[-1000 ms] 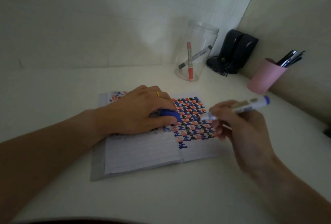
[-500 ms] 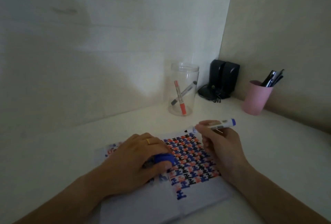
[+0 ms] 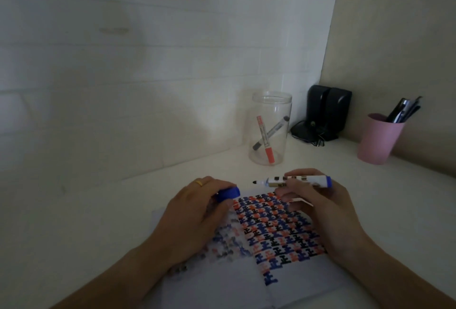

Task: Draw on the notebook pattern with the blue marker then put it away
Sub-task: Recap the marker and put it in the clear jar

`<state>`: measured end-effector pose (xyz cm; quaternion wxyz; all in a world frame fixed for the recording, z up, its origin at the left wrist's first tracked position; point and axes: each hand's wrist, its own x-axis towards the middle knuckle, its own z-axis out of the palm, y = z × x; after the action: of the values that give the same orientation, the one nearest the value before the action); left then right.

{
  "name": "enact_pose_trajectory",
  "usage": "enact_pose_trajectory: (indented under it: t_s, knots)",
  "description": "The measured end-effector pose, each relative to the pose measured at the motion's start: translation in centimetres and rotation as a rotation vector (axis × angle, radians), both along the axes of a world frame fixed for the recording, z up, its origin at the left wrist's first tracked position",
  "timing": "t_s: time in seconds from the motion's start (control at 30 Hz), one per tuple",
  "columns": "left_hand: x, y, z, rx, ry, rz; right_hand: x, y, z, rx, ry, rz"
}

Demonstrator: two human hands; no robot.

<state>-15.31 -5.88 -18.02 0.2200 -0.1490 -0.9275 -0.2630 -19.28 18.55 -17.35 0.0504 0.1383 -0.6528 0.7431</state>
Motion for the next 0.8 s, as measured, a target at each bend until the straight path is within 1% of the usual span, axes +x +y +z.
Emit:
enact_pose_trajectory:
  t_s: [0.13, 0.3, 0.5, 0.63, 0.8]
  knots:
    - [0.2, 0.0, 0.2, 0.000, 0.010, -0.005, 0.4, -0.1, 0.2, 0.093, 0.059, 0.054]
    - [0.3, 0.1, 0.6, 0.018, 0.041, -0.016, 0.6, -0.3, 0.3, 0.144, 0.111, 0.086]
    - [0.7, 0.2, 0.8, 0.140, 0.066, -0.055, 0.9, -0.5, 0.5, 0.166, 0.126, 0.183]
    - [0.9, 0.1, 0.8, 0.229, 0.083, -0.114, 1.0, -0.2, 0.6, 0.094, 0.086, 0.250]
    - [1.2, 0.5, 0.8, 0.418, -0.022, -0.200, 1.0, 0.0, 0.7, -0.001, 0.009, 0.296]
